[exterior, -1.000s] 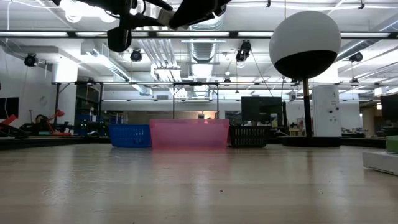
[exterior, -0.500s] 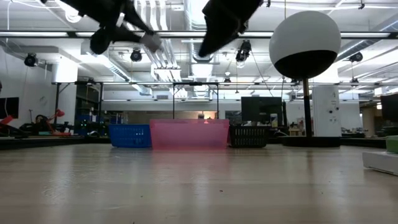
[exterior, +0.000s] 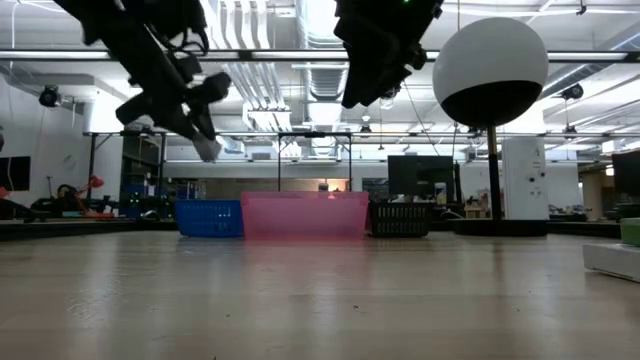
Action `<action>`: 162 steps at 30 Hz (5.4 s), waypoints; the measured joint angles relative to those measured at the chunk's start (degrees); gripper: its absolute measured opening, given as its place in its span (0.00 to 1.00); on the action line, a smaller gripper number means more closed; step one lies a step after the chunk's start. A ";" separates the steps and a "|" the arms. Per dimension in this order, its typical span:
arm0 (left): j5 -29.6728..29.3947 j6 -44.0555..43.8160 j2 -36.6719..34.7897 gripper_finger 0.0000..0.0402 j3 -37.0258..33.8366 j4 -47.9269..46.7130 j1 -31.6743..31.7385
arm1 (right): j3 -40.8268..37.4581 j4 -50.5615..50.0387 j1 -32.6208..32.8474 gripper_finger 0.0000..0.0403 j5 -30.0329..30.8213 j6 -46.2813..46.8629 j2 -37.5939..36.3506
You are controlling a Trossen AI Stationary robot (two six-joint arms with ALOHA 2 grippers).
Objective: Pick and place items into bin
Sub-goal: Put the violet charger adapter into the blue bin, then put the white card reader box into the black bin
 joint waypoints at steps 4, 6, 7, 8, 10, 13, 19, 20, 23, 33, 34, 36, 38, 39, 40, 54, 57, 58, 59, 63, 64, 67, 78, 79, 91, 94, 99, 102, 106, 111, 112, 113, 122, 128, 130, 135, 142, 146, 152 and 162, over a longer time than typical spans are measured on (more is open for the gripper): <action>2.63 -0.04 4.94 0.26 -0.10 0.43 1.51 | 0.00 -0.04 -0.19 0.63 -0.02 -2.70 0.01; 4.60 -0.09 7.64 0.26 -0.10 0.40 2.08 | 0.00 -0.15 -0.22 0.63 -0.02 -5.03 0.00; 5.24 -0.13 8.97 0.26 -0.08 0.42 2.30 | 0.00 -0.13 -0.20 0.63 -0.02 -5.88 0.00; 5.76 -0.13 10.17 0.26 -0.01 0.42 2.41 | 0.00 -0.13 -0.20 0.63 -0.04 -5.99 0.00; 5.98 -0.34 12.29 0.26 0.04 0.41 2.40 | 0.00 -0.14 -0.15 0.63 -0.07 -5.59 0.00; 6.14 -0.43 14.31 0.26 0.03 0.37 2.40 | 0.00 -0.15 -0.17 0.63 -0.13 -5.37 0.00; 6.02 -0.78 14.57 0.37 0.05 0.50 2.38 | 0.00 -0.20 -0.24 0.61 -0.13 -5.85 0.00; 5.99 -0.46 14.23 0.43 0.08 0.46 2.40 | 0.00 -0.24 -0.26 0.61 -0.13 -6.03 0.00; 6.01 -0.40 12.86 0.59 0.10 0.44 2.38 | 0.00 -0.31 -0.28 0.61 -0.11 -6.07 0.00; 13.99 1.55 3.65 0.72 0.25 4.61 1.41 | 0.00 -2.07 -0.26 0.61 -0.13 -6.25 0.00; 14.89 2.59 2.10 0.71 0.25 6.01 1.02 | 0.00 -2.56 -0.26 0.61 -0.13 -6.22 0.00; 16.46 4.90 -1.36 0.70 0.25 9.06 0.06 | 0.00 -3.50 -0.26 0.61 -0.12 -6.09 -0.02; 19.02 9.87 -4.69 0.68 0.25 14.18 -1.12 | -0.02 -4.28 -0.26 0.61 -0.11 -6.00 -0.08; 20.87 12.46 -6.29 0.67 0.25 16.64 -1.84 | -0.02 -4.62 -0.26 0.61 -0.27 -5.50 -0.25; 23.25 14.77 -7.79 0.66 0.25 19.72 -2.49 | -0.04 -4.73 -0.21 0.61 -1.05 -4.37 -0.50; 38.07 17.61 -17.42 0.58 -1.61 29.80 -4.55 | -0.02 -2.90 4.87 0.58 -42.68 -5.20 -12.11; 38.04 15.96 -17.05 0.58 -3.16 29.82 -4.55 | -0.11 -3.13 7.27 0.58 -49.75 -2.38 -13.47; 38.04 14.89 -16.77 0.58 -3.71 29.77 -4.55 | -0.17 -3.17 8.38 0.58 -51.53 -1.51 -13.67; 38.02 13.98 -16.42 0.58 -4.11 29.69 -4.55 | -0.19 -3.18 9.71 0.58 -53.03 -0.98 -13.77; 38.20 13.00 -15.08 0.58 -4.77 29.73 -4.55 | -0.31 -3.32 16.50 0.59 -55.39 1.29 -13.38; 38.44 13.00 -14.96 0.58 -4.87 29.73 -4.55 | -0.31 -3.28 18.26 0.60 -55.38 1.87 -13.05; 38.74 13.07 -14.71 0.58 -4.90 29.67 -4.55 | -0.55 -3.30 23.81 0.62 -52.26 6.20 -11.91; 39.53 13.46 -15.13 0.58 -4.99 29.83 -4.54 | -0.59 -2.60 38.59 0.75 -36.13 24.80 -1.53; 39.67 13.58 -15.13 0.58 -4.99 29.84 -4.53 | -0.58 -2.47 39.25 0.75 -36.15 25.96 -0.32; 40.85 13.53 -15.35 0.58 -5.99 29.61 -4.55 | 1.78 -8.45 42.01 0.70 -35.85 32.08 13.87; 41.03 13.26 -15.38 0.58 -6.54 29.84 -4.55 | 2.88 -8.87 42.45 0.67 -34.78 31.72 15.93; 41.17 13.09 -15.39 0.58 -7.45 29.72 -4.55 | 5.08 -11.04 43.61 0.63 -28.39 32.06 17.87; 41.19 13.09 -15.37 0.58 -7.79 29.69 -4.55 | 6.30 -14.46 44.07 0.62 -24.26 32.86 18.08; 41.24 13.09 -15.37 0.58 -7.81 29.82 -4.55 | 6.41 -14.58 44.45 0.61 -22.71 31.16 18.08; 41.26 13.09 -15.39 0.58 -7.81 29.84 -4.55 | 6.16 -13.44 45.18 0.61 -22.47 27.17 19.21; 41.28 13.09 -15.38 0.58 -7.81 29.82 -4.55 | 6.16 -13.39 45.29 0.61 -22.45 26.95 19.72; 41.28 13.09 -15.37 0.58 -7.81 29.75 -4.55 | 6.21 -13.44 45.32 0.61 -22.41 26.76 20.15; 41.51 13.09 -15.37 0.58 -7.83 29.69 -4.55 | 6.47 -16.64 45.53 0.61 -18.60 27.55 23.68; 41.82 13.11 -15.37 0.58 -7.83 29.76 -4.55 | 7.42 -21.06 45.58 0.61 -18.57 32.98 22.53; 41.83 13.11 -15.37 0.58 -7.83 29.80 -4.55 | 8.13 -21.36 45.62 0.61 -17.72 33.63 21.67; 41.91 13.11 -15.37 0.58 -7.85 29.80 -4.55 | 10.02 -21.36 45.77 0.61 -15.52 35.69 21.70; 41.93 13.38 -15.21 0.58 -8.05 29.67 -4.55 | 10.05 -20.92 46.21 0.61 -12.54 40.68 21.81; 42.01 13.44 -15.13 0.58 -8.10 29.69 -4.55 | 9.99 -20.94 46.14 0.61 -12.32 41.98 21.81; 42.17 13.46 -15.13 0.58 -8.27 29.69 -4.55 | 8.89 -20.74 46.14 0.60 -12.02 42.02 21.84; 42.70 13.46 -15.15 0.58 -8.27 29.77 -4.55 | 5.57 -19.40 45.76 0.56 -12.04 42.29 21.86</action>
